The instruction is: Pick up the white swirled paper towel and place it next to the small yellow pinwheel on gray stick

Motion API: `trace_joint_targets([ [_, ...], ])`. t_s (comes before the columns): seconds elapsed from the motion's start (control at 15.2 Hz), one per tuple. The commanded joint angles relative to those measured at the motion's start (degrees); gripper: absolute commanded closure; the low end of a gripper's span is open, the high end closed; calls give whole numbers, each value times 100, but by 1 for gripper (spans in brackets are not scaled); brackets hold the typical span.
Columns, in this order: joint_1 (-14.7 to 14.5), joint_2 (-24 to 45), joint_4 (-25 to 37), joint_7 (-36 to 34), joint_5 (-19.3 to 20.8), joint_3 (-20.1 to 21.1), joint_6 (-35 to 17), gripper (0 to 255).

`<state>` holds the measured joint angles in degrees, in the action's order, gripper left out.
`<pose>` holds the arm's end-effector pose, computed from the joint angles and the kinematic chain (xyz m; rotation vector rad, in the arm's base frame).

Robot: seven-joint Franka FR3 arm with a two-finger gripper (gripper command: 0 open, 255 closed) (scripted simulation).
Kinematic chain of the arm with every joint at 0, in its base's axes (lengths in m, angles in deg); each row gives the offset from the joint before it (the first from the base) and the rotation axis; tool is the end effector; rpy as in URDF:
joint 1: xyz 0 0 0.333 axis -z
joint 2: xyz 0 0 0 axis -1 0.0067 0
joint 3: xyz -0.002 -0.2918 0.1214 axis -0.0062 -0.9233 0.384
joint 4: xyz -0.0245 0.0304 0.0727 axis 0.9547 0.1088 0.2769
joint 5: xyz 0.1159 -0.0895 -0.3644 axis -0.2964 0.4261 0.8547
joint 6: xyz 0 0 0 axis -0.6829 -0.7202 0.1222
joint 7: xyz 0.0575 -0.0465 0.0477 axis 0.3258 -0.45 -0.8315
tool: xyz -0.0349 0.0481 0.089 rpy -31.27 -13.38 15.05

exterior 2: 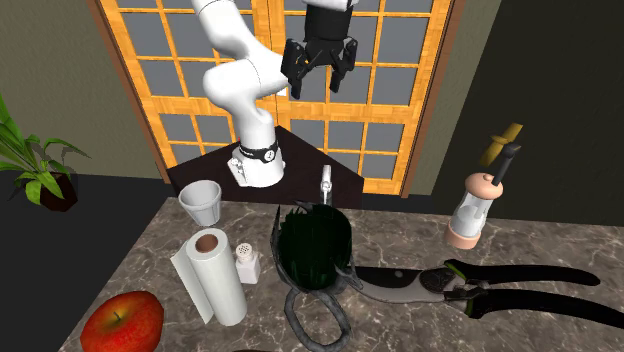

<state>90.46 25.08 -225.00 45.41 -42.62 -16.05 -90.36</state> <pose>0.3101 -0.0016 0.5435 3.0458 -0.1870 -0.2189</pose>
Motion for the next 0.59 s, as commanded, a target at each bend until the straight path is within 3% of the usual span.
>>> trace_joint_targets([
  [0.0, 0, 0, 0, 0, 0, 0, 0, 0],
  [0.53, 245, 432, -126, 1531, 751, -1100, -928, 0],
])
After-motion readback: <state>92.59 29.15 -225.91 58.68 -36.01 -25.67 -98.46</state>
